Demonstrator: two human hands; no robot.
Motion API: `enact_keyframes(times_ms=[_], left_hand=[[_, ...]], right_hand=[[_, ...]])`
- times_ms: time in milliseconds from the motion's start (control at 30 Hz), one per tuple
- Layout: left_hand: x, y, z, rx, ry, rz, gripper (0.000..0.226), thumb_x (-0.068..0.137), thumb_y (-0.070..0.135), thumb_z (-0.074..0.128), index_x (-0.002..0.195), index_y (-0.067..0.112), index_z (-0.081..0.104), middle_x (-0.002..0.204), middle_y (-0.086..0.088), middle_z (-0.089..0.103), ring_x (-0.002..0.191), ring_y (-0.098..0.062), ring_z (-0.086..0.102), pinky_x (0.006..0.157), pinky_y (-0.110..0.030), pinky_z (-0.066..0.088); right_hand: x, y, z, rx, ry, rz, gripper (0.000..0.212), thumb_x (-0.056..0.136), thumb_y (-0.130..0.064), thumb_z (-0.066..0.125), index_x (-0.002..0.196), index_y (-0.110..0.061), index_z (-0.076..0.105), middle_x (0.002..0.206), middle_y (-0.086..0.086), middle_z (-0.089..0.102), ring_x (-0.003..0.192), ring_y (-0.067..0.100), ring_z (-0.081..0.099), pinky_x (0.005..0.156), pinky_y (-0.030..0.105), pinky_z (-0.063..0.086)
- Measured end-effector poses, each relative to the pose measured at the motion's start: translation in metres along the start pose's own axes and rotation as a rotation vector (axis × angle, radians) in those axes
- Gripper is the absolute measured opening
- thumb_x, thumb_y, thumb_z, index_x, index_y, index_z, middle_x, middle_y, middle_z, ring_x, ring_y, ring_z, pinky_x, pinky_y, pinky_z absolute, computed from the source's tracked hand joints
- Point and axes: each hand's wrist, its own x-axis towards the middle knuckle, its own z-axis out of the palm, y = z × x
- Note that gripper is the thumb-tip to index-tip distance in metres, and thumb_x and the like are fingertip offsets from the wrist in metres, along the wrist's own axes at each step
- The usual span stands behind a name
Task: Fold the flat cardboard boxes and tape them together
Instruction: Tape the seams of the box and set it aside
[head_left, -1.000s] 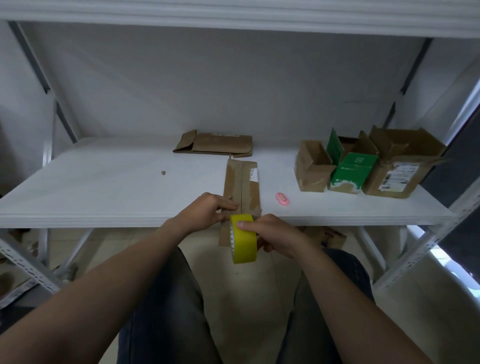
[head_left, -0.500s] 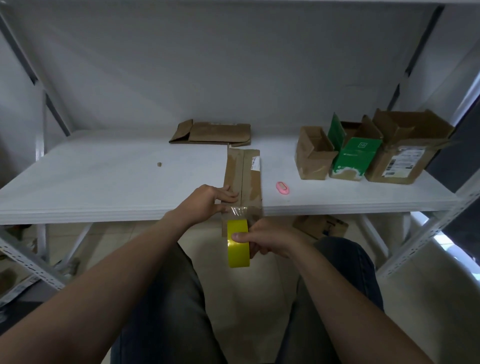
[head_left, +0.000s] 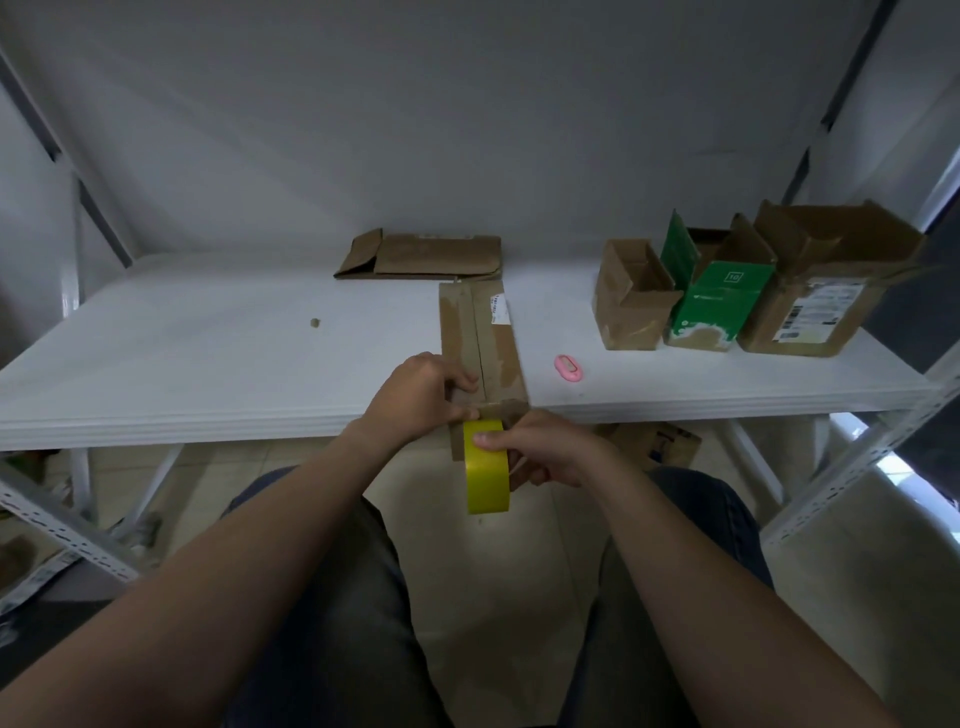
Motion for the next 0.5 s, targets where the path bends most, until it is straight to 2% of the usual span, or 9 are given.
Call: enact_keyframes(times_ms=[100, 200, 300, 400, 467, 500], left_hand=[[0.006, 0.007, 0.006, 0.120, 0.007, -0.019, 0.048, 0.068, 0.040, 0.091, 0.108, 0.022, 0.074, 0.110, 0.005, 0.070, 0.100, -0.019, 0.061, 0.082, -0.036, 0.052], [0.006, 0.006, 0.008, 0.182, -0.013, -0.026, 0.058, 0.073, 0.051, 0.084, 0.126, 0.032, 0.069, 0.131, 0.013, 0.066, 0.112, -0.019, 0.058, 0.085, -0.040, 0.053], [0.007, 0.003, 0.007, 0.149, -0.051, -0.070, 0.059, 0.075, 0.051, 0.083, 0.130, 0.036, 0.067, 0.137, 0.017, 0.061, 0.121, -0.014, 0.052, 0.088, -0.043, 0.054], [0.010, -0.001, 0.007, 0.114, -0.065, -0.081, 0.058, 0.075, 0.052, 0.082, 0.129, 0.037, 0.066, 0.136, 0.013, 0.061, 0.120, -0.013, 0.049, 0.090, -0.043, 0.053], [0.013, -0.006, 0.006, 0.072, -0.086, -0.097, 0.057, 0.074, 0.052, 0.082, 0.127, 0.040, 0.063, 0.133, 0.010, 0.061, 0.117, -0.012, 0.049, 0.091, -0.041, 0.051], [0.015, -0.009, 0.006, 0.060, -0.101, -0.111, 0.058, 0.073, 0.053, 0.082, 0.126, 0.042, 0.062, 0.131, 0.008, 0.061, 0.115, -0.013, 0.050, 0.091, -0.040, 0.051]], right_hand=[[0.001, 0.008, -0.004, -0.032, 0.013, -0.023, 0.035, 0.088, -0.042, 0.076, 0.104, -0.012, 0.069, 0.099, 0.013, 0.074, 0.081, 0.024, 0.076, 0.054, 0.025, 0.036], [-0.001, 0.013, -0.007, -0.084, -0.004, -0.040, 0.038, 0.086, -0.045, 0.076, 0.100, -0.010, 0.071, 0.094, 0.009, 0.076, 0.081, 0.020, 0.076, 0.056, 0.025, 0.038], [-0.002, 0.009, -0.011, -0.199, 0.025, -0.069, 0.043, 0.087, -0.052, 0.073, 0.091, -0.009, 0.074, 0.083, 0.004, 0.076, 0.071, 0.015, 0.074, 0.059, 0.026, 0.042], [0.001, -0.003, -0.018, -0.344, 0.262, -0.167, 0.051, 0.090, -0.062, 0.062, 0.075, -0.013, 0.069, 0.068, -0.002, 0.070, 0.064, 0.015, 0.067, 0.064, 0.027, 0.046], [0.010, -0.009, -0.026, -0.339, 0.441, -0.314, 0.041, 0.091, -0.054, 0.065, 0.071, -0.018, 0.063, 0.067, -0.006, 0.061, 0.074, 0.012, 0.063, 0.066, 0.026, 0.044], [0.017, -0.012, -0.030, -0.338, 0.485, -0.395, 0.031, 0.091, -0.047, 0.069, 0.076, -0.021, 0.063, 0.075, -0.008, 0.060, 0.079, 0.009, 0.060, 0.067, 0.025, 0.042]])
